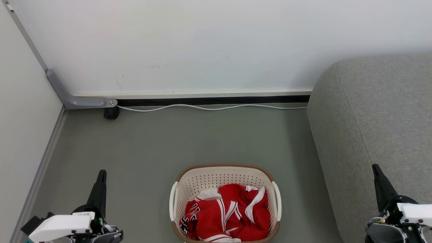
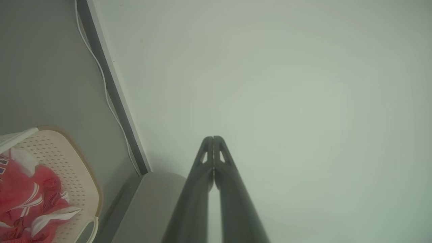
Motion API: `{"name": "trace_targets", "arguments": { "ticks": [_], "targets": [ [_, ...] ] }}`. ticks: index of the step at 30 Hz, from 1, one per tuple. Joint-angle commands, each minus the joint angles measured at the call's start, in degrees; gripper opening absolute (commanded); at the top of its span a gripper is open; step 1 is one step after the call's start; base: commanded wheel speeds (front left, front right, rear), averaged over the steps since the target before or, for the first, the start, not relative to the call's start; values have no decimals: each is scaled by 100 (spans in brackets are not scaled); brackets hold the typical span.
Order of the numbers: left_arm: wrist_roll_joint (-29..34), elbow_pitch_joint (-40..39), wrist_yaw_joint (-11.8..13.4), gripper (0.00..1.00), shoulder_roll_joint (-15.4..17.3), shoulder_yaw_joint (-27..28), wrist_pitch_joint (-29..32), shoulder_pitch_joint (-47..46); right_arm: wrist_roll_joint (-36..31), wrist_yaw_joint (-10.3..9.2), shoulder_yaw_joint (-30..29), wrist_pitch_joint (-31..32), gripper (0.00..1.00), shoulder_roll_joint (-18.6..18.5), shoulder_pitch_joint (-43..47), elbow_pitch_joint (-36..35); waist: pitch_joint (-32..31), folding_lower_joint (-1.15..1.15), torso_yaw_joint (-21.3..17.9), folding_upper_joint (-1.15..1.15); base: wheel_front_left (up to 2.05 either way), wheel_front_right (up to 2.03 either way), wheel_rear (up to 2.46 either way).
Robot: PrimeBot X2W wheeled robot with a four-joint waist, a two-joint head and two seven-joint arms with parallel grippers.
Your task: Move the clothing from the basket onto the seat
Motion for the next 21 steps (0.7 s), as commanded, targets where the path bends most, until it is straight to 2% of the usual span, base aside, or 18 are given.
{"name": "trace_targets", "arguments": {
  "ticks": [1, 21],
  "targets": [
    [-28, -159, -42, 0, 98, 184, 33, -326, 40, 34, 130, 42, 0, -67, -145, -167, 0, 0, 0, 0, 0, 0, 0],
    [-28, -159, -42, 0, 98, 184, 33, -326, 40, 34, 130, 42, 0, -67, -145, -167, 0, 0, 0, 0, 0, 0, 0]
  ]
}}
